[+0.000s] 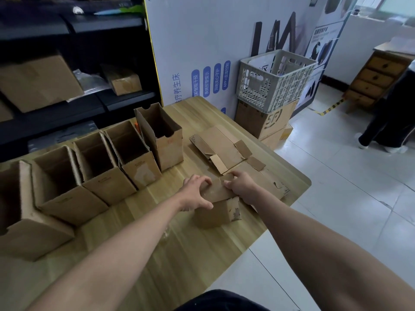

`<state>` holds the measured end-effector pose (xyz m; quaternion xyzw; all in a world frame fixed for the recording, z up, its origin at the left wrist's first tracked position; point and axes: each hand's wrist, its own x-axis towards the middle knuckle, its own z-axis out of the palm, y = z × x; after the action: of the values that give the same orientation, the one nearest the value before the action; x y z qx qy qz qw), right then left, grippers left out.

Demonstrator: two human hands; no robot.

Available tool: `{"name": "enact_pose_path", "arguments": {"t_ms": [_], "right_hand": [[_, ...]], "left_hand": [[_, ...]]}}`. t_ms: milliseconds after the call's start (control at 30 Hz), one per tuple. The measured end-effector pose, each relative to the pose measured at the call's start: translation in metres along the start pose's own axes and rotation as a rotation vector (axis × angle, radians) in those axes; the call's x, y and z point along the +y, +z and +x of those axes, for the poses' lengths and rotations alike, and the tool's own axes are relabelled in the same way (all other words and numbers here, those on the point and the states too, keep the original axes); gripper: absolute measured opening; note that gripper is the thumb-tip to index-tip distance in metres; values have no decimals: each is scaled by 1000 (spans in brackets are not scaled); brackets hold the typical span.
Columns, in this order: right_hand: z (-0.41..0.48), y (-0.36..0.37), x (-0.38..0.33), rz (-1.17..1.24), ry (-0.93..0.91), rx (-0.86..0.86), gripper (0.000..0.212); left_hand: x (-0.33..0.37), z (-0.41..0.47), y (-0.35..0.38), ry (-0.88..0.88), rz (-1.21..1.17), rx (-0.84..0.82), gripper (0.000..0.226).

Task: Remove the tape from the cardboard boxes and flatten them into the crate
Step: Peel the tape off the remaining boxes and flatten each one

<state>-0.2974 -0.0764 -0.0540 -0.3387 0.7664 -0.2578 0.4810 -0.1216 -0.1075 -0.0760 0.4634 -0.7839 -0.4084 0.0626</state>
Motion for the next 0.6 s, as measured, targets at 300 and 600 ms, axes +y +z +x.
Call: {"name": "enact_pose_path", "arguments": {"t_ms": [300,600], "right_hand": [[-1,5,-2,-37,-43,-7,47],[-1,3,0,-16,-35,-22,44]], "left_hand": [[2,-8,7,-18,101,6,65],[0,-6,14,-18,169,35,68]]}}
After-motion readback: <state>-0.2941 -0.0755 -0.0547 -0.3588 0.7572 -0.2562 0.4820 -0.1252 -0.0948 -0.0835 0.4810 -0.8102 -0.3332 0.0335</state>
